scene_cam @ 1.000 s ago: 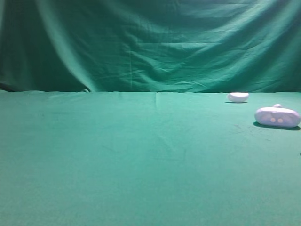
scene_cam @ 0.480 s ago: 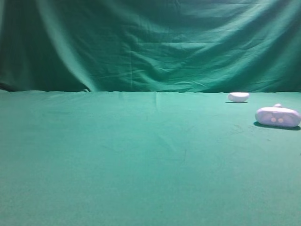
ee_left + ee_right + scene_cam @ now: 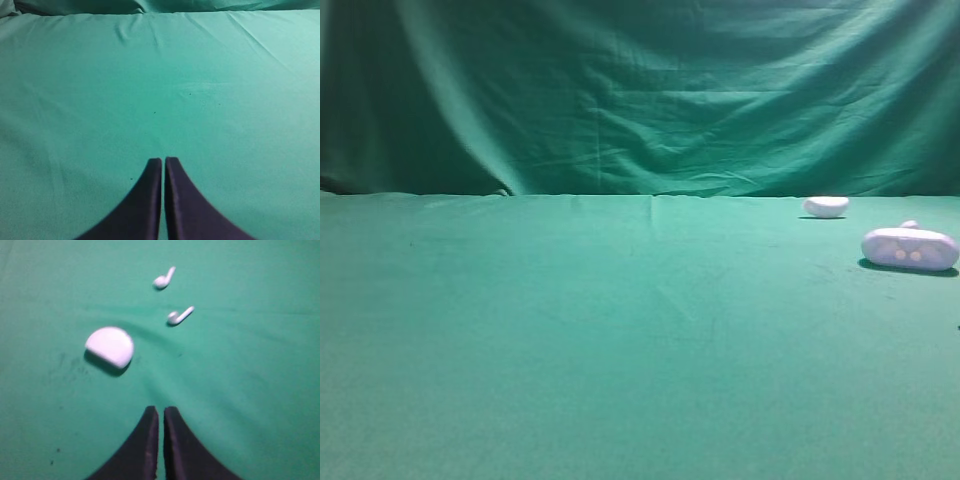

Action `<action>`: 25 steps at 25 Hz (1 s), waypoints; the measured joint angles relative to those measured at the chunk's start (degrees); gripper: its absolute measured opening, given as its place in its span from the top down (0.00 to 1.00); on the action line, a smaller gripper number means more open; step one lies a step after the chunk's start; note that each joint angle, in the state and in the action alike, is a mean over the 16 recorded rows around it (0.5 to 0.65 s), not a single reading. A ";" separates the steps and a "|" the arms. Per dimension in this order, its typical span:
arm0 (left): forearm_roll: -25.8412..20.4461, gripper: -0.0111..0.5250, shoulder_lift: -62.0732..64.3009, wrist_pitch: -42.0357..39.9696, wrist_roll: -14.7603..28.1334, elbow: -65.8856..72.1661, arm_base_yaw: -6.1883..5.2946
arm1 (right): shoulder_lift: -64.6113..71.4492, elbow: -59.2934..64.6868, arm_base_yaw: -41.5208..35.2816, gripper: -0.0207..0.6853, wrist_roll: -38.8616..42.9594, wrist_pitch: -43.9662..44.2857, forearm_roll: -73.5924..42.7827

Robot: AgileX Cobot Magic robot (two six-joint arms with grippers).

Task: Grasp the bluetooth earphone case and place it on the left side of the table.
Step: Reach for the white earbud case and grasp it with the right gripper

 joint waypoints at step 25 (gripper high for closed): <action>0.00 0.98 0.00 0.00 0.00 0.00 0.00 | 49.47 -24.21 9.36 0.14 -14.71 4.44 -0.70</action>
